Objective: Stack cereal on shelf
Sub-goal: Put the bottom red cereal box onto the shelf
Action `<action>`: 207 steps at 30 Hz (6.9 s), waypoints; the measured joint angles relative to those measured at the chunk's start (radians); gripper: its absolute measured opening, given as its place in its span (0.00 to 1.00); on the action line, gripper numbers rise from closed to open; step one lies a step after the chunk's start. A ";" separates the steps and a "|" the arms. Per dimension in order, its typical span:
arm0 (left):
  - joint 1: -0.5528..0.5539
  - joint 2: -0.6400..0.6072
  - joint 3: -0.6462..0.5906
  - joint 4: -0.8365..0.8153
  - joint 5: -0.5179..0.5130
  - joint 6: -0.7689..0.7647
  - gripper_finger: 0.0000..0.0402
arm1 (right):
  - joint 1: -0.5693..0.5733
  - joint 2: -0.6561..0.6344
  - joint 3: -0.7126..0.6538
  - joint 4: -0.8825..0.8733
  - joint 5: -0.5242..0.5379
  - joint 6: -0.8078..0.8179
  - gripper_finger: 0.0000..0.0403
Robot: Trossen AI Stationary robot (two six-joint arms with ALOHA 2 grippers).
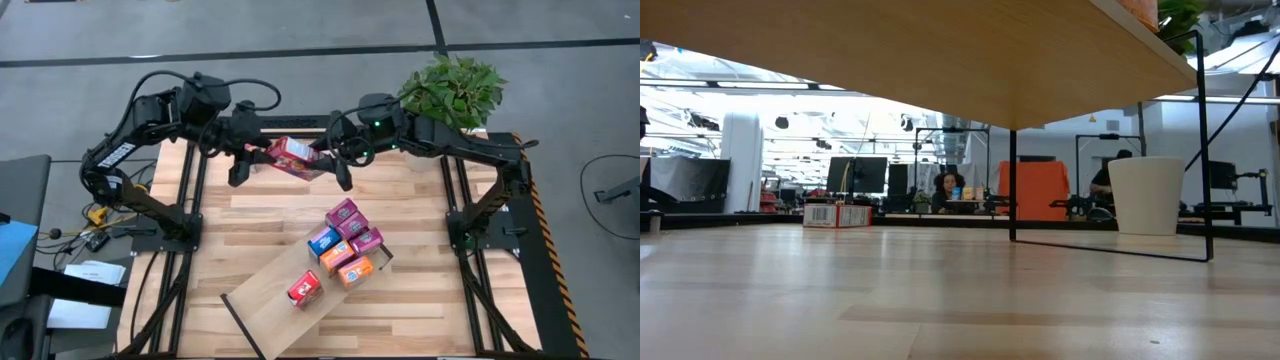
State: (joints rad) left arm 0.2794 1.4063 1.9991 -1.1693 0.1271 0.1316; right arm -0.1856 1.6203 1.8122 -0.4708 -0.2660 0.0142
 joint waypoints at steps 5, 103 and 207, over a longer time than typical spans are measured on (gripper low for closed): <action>0.000 -0.001 0.000 0.019 -0.002 0.007 0.35 | 0.005 0.002 0.000 -0.019 0.003 0.001 0.52; -0.017 0.061 0.000 0.133 0.067 0.066 0.43 | 0.021 -0.037 0.000 -0.015 -0.005 -0.049 0.69; -0.637 0.446 0.000 -0.046 -0.215 -1.084 0.35 | -0.044 -0.261 0.000 -0.681 0.162 -0.157 0.79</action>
State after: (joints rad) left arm -0.3580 1.8523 1.9991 -1.2152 -0.0882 -0.9525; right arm -0.2298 1.3590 1.8126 -1.1519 -0.1040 -0.1432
